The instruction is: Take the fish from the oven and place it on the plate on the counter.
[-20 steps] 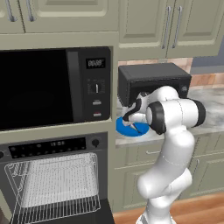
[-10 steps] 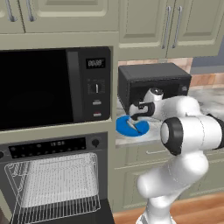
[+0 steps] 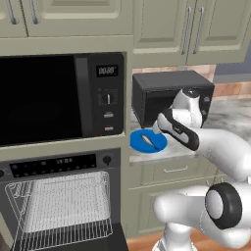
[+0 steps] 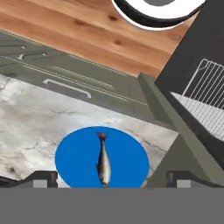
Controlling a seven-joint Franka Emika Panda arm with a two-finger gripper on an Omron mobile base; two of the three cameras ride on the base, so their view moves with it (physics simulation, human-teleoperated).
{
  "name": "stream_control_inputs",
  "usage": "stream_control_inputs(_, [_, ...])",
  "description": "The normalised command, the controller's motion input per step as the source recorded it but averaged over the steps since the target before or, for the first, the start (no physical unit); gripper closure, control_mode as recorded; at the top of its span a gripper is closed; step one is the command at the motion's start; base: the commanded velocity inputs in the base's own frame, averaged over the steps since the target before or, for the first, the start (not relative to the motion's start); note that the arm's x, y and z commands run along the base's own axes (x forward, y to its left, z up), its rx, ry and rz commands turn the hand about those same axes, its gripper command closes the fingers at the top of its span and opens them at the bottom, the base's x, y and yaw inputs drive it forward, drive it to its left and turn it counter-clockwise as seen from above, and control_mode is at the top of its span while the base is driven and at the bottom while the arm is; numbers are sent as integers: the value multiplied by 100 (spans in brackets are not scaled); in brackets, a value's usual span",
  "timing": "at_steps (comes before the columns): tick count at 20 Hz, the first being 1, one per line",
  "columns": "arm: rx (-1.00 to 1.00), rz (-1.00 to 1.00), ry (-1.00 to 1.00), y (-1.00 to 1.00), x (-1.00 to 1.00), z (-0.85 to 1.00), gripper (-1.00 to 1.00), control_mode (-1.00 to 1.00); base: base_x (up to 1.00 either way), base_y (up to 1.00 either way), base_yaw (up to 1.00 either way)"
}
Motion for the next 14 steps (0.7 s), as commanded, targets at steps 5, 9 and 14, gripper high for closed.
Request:
stream_control_inputs(5, [-1,-1,13,8,-84,56,-100,-100,0,0,0])
stream_control_inputs(9, [-8,-6,1,41,-83,42,-100,-100,0,0,0])
stream_control_inputs(14, [0,-2,-8,5,-67,53,-100,-100,0,0,0])
